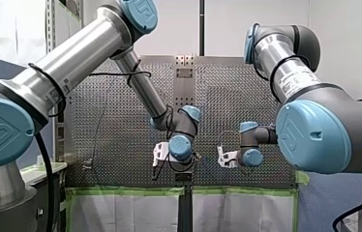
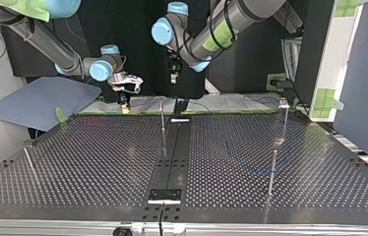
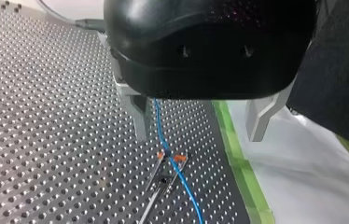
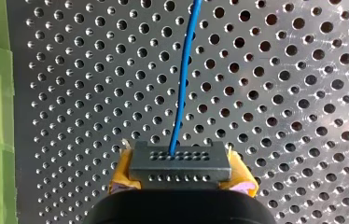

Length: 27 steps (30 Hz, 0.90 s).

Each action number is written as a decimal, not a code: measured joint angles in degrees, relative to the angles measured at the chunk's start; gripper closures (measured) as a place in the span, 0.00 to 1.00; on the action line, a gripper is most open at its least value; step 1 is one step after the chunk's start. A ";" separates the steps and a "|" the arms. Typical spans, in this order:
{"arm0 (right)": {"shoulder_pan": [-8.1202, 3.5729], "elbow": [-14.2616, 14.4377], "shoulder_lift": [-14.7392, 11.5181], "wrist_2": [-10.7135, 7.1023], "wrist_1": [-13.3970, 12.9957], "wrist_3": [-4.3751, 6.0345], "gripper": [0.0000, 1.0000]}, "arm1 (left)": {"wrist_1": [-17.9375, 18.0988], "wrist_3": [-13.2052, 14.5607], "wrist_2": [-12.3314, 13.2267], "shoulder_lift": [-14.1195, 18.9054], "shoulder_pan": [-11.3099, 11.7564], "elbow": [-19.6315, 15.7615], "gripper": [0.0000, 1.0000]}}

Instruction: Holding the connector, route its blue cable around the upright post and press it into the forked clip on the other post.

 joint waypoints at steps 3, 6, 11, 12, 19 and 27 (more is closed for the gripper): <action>0.00 0.00 0.00 0.00 -0.02 -0.01 1.00 | 0.00 -0.13 -0.92 0.00 -0.12 0.00 0.00; 0.00 0.00 0.00 0.00 0.02 0.00 1.00 | 0.00 -0.36 -1.48 0.00 -0.16 0.00 0.00; 0.00 0.00 0.02 0.00 0.07 -0.03 1.00 | 0.19 -0.79 -1.70 0.00 -0.06 0.00 0.00; 0.00 0.00 0.03 0.00 0.09 -0.03 1.00 | 0.33 -0.91 -1.71 0.00 0.02 0.00 0.00; 0.04 0.00 0.04 0.01 0.07 -0.02 1.00 | 2.81 -1.55 -1.60 0.00 0.89 0.00 0.00; -0.08 0.16 0.09 0.60 0.59 -0.32 1.00 | 3.58 -1.52 -1.42 -0.02 1.52 0.00 0.00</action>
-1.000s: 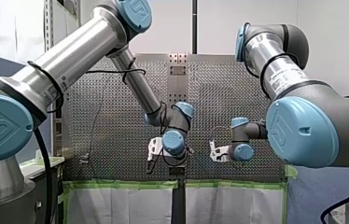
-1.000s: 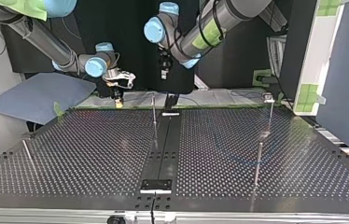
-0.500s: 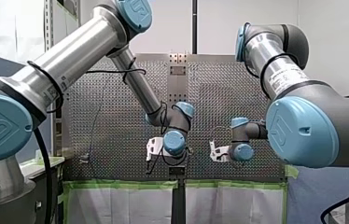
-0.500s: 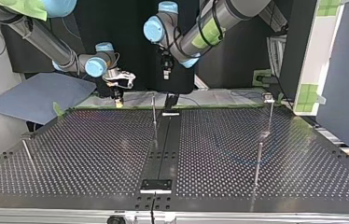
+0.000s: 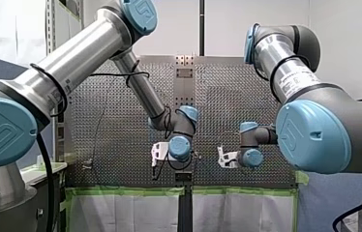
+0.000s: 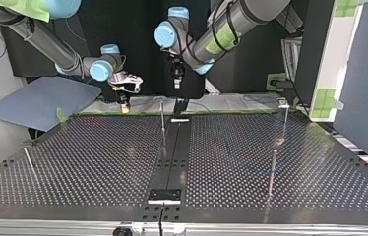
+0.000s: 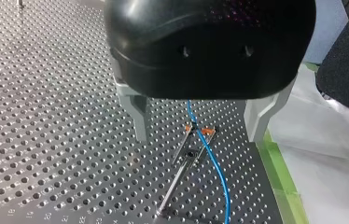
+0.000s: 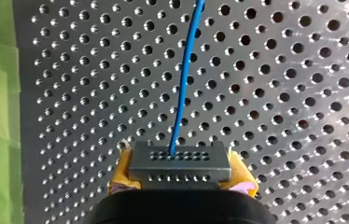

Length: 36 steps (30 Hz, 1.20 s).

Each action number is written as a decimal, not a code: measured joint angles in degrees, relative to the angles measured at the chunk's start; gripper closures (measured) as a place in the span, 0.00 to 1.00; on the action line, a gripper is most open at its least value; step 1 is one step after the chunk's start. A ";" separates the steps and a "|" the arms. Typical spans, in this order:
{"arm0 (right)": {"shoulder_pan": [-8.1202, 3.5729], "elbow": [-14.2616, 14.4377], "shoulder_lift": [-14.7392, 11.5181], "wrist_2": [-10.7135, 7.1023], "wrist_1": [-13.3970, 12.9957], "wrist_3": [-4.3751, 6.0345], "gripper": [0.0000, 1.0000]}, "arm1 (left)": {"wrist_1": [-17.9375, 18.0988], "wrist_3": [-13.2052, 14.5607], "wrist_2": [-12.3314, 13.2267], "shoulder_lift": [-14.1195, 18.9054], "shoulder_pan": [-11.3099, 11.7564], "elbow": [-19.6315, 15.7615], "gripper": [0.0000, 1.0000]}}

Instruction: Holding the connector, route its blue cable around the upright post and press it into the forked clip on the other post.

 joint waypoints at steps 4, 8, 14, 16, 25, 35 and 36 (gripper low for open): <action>-0.29 0.79 0.00 1.41 -0.21 -0.21 1.00 | 0.02 0.00 0.03 0.01 0.17 0.00 0.00; -0.56 1.51 0.00 2.28 -0.99 -0.21 1.00 | 0.03 0.03 0.10 0.00 0.33 0.00 0.00; -0.83 1.75 -0.01 2.82 -1.15 -0.18 1.00 | 0.02 0.08 0.36 -0.02 0.69 0.00 0.00; -0.93 1.75 -0.01 3.31 -1.12 -0.11 1.00 | -0.01 0.09 0.38 -0.02 0.76 0.00 0.00; -1.57 1.73 -0.01 7.01 0.05 -0.07 1.00 | 0.02 0.10 0.40 0.00 0.84 0.00 0.00; -1.90 1.73 0.00 10.37 1.34 -0.68 1.00 | -0.08 0.13 0.40 0.00 0.98 0.00 0.00; -1.91 1.73 0.00 10.78 1.56 -0.92 1.00 | -0.08 0.12 0.40 0.01 0.98 0.00 0.00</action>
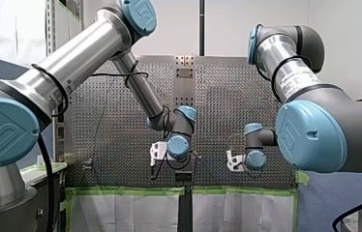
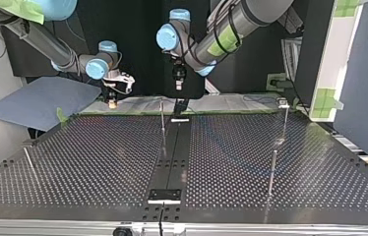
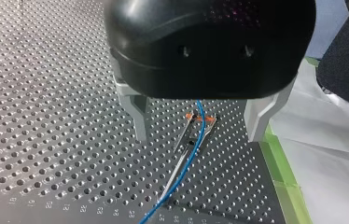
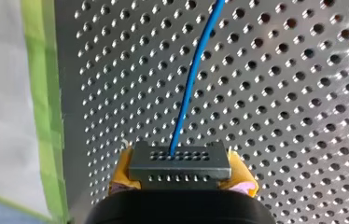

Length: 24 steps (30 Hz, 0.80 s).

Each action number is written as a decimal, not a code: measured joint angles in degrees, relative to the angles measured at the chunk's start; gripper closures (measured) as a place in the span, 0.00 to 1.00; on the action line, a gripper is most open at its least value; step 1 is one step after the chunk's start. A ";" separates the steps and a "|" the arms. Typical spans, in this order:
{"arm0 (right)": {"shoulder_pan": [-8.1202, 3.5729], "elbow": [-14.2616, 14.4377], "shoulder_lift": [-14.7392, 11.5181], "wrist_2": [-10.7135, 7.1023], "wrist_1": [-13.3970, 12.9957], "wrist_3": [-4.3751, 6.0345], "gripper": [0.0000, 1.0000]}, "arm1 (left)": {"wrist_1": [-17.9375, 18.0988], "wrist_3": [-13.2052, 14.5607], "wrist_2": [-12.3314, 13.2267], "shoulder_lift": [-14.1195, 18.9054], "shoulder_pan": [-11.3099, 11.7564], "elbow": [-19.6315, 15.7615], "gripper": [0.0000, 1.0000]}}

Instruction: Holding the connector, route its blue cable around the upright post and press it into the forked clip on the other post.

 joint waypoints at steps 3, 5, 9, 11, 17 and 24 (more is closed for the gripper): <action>-0.02 0.00 0.00 1.48 0.76 -0.92 1.00 | -0.02 0.02 0.00 0.00 0.06 0.00 0.00; -0.02 0.00 0.00 2.51 1.13 -1.42 1.00 | -0.04 0.04 0.00 0.00 0.12 0.00 0.00; -0.04 0.01 0.02 3.43 1.31 -1.82 1.00 | -0.07 0.05 0.00 0.00 0.19 0.00 0.00; -0.05 0.01 0.02 3.57 1.28 -1.87 1.00 | -0.07 0.06 0.00 0.00 0.24 0.00 0.00; -0.04 0.01 0.02 3.60 1.12 -1.91 1.00 | -0.11 0.06 0.00 0.00 0.26 0.00 0.00; -0.03 -0.01 0.02 3.56 1.01 -1.91 1.00 | -0.16 0.06 0.02 0.00 0.27 0.00 0.00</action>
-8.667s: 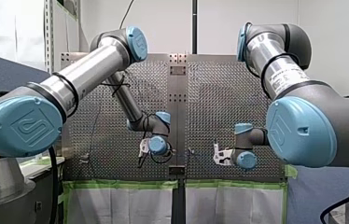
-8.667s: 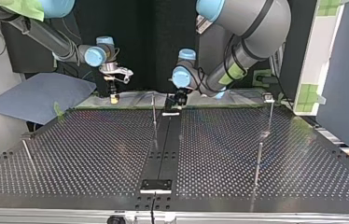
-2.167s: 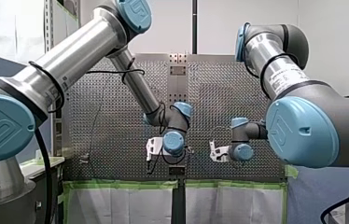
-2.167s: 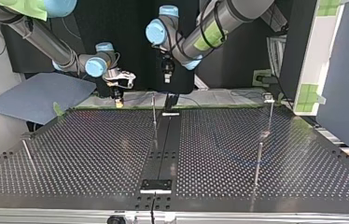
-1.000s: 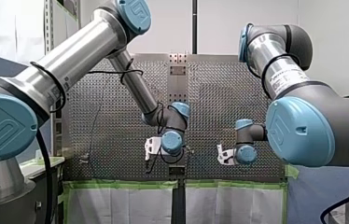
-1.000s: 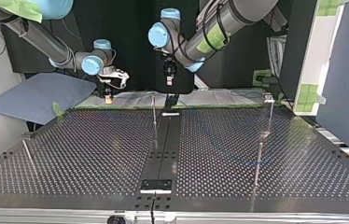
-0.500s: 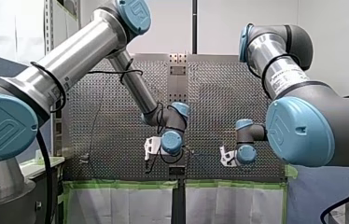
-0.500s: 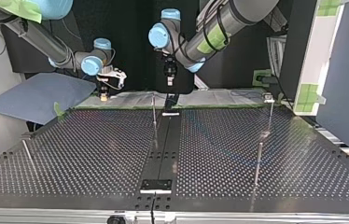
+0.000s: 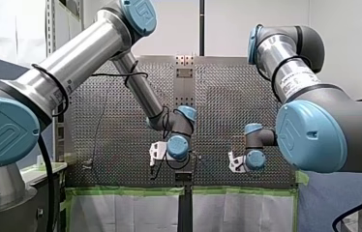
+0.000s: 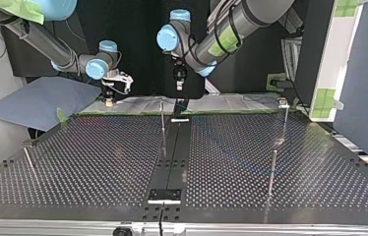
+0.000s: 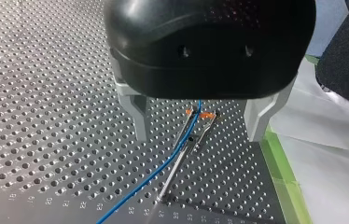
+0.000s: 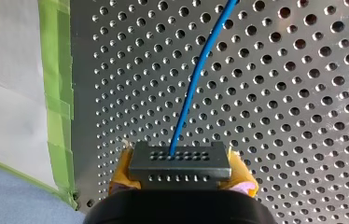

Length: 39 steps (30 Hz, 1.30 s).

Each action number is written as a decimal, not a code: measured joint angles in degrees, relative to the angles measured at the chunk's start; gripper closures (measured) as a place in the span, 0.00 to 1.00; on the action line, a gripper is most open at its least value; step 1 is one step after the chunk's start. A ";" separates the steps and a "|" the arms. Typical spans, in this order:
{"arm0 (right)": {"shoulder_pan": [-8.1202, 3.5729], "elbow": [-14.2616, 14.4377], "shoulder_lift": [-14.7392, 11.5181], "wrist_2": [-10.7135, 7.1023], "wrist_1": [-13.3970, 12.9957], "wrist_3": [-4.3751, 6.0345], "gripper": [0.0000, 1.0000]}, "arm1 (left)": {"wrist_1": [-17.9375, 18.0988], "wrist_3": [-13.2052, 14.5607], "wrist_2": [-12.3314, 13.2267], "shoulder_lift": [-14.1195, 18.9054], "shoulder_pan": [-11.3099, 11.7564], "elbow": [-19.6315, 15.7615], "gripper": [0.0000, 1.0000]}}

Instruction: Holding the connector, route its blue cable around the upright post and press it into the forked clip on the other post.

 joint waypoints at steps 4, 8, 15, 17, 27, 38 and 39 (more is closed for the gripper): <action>0.00 0.01 0.05 -0.10 -0.09 0.00 1.00 | 0.00 0.00 -0.01 0.00 0.01 0.01 0.00; 0.00 0.02 0.06 -0.36 -0.13 0.00 1.00 | 0.10 -0.03 0.00 0.00 0.02 0.00 0.00; 0.00 -0.01 0.06 -0.44 -0.08 0.00 1.00 | 0.21 -0.14 0.04 0.00 0.01 0.00 0.00; 0.00 -0.01 0.05 -0.50 -0.07 0.00 1.00 | 0.22 -0.05 0.13 0.00 -0.05 0.00 0.00; 1.44 0.12 0.06 -3.00 0.09 -2.47 1.00 | 1.84 0.95 3.20 -0.06 -0.93 0.00 0.00; 5.30 0.99 0.00 -9.60 -0.10 -5.07 1.00 | 1.47 0.34 2.26 -0.07 0.16 0.00 0.00; 5.28 1.08 0.00 -10.18 -0.12 -5.07 1.00 | 1.42 0.30 2.26 -0.07 0.30 0.00 0.00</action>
